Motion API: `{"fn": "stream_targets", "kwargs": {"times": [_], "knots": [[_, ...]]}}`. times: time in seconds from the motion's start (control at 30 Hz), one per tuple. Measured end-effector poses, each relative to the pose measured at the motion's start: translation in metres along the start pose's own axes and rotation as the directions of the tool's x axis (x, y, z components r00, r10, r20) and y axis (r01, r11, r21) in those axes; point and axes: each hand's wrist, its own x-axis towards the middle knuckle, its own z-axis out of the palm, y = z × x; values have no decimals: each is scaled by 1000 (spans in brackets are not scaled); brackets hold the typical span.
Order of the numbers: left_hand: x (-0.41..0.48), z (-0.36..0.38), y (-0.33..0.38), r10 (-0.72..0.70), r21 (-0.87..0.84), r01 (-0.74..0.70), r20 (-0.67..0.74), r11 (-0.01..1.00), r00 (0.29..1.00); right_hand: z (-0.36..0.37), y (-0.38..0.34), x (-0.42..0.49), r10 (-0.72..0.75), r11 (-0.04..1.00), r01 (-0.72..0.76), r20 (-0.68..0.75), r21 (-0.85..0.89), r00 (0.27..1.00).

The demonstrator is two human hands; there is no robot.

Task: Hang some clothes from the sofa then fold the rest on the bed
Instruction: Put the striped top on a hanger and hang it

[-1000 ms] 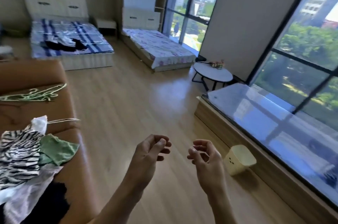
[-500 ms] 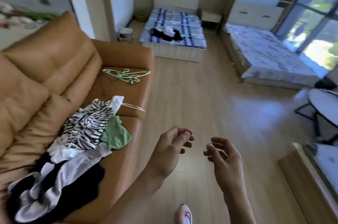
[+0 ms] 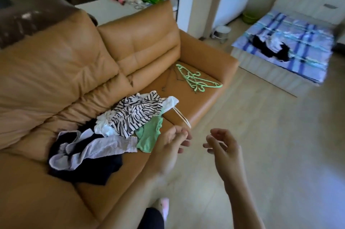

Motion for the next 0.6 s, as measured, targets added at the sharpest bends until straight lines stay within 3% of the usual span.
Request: {"fn": "stream_targets", "kwargs": {"times": [0.17, 0.4, 0.6], "knots": [[93, -12, -4, -49, -107, 32, -162, 994, 986, 47, 14, 108, 18, 1000, -15, 167, -20, 986], [263, -42, 2, -157, -229, 97, -262, 969, 952, 125, 34, 272, 91, 988, -39, 353, -151, 931], [360, -98, 35, -153, -196, 77, -411, 978, 899, 191, 23, 385, 203, 955, -73, 457, -286, 866]]}}
